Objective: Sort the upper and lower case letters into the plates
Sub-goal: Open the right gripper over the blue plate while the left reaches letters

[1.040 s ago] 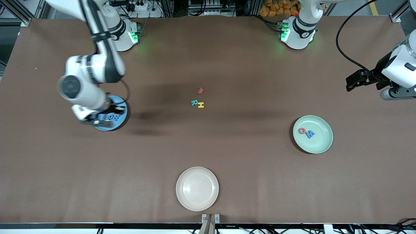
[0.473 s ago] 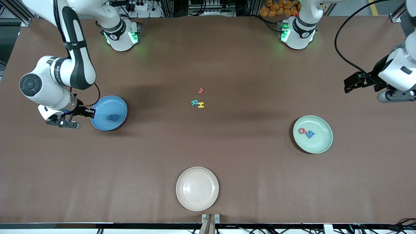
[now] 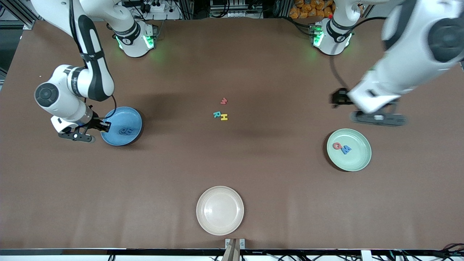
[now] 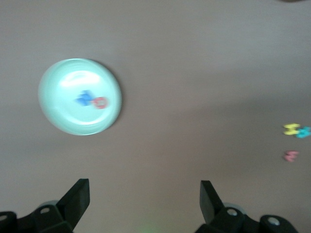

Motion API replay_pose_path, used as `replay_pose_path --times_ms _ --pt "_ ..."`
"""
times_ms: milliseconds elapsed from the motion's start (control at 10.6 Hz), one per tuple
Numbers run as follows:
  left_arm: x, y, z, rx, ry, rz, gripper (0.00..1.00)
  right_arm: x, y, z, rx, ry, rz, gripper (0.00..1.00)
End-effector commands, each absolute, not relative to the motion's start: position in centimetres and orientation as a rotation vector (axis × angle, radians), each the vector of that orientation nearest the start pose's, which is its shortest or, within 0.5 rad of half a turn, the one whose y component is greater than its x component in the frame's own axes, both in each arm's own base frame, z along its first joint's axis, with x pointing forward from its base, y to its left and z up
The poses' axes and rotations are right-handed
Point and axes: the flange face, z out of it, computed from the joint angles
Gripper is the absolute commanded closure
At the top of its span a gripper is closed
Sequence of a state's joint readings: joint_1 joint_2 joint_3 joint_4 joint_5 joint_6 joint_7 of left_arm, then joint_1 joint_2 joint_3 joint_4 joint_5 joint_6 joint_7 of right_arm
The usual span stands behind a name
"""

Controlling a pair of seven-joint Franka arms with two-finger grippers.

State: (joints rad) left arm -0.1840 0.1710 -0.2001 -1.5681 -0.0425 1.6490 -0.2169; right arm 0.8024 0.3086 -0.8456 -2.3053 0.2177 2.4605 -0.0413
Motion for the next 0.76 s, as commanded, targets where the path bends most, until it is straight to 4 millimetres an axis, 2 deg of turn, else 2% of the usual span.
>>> replay_pose_path --times_ms 0,95,284,473,567,662 --pt "54.8 -26.3 49.8 -3.236 0.306 0.125 0.00 51.8 -2.7 24.1 -3.199 0.307 0.043 0.96" --pt "53.8 -28.9 48.3 -3.249 0.344 0.086 0.00 51.8 -2.7 23.6 -3.197 0.293 0.031 0.95" --pt "51.3 -34.3 45.1 -3.259 0.272 0.058 0.00 51.5 -3.6 23.3 -3.154 0.263 0.026 0.89" --pt "50.1 -36.6 43.1 -3.210 0.232 0.065 0.00 51.3 -4.2 23.2 -3.136 0.217 0.021 0.44" --pt "49.7 -37.5 42.4 -3.213 0.170 0.080 0.00 51.4 -3.8 23.2 -3.135 0.205 0.026 0.00" --pt "49.2 -38.7 41.7 -3.221 0.086 0.087 0.00 51.4 -3.7 23.2 -3.124 0.221 0.025 0.00"
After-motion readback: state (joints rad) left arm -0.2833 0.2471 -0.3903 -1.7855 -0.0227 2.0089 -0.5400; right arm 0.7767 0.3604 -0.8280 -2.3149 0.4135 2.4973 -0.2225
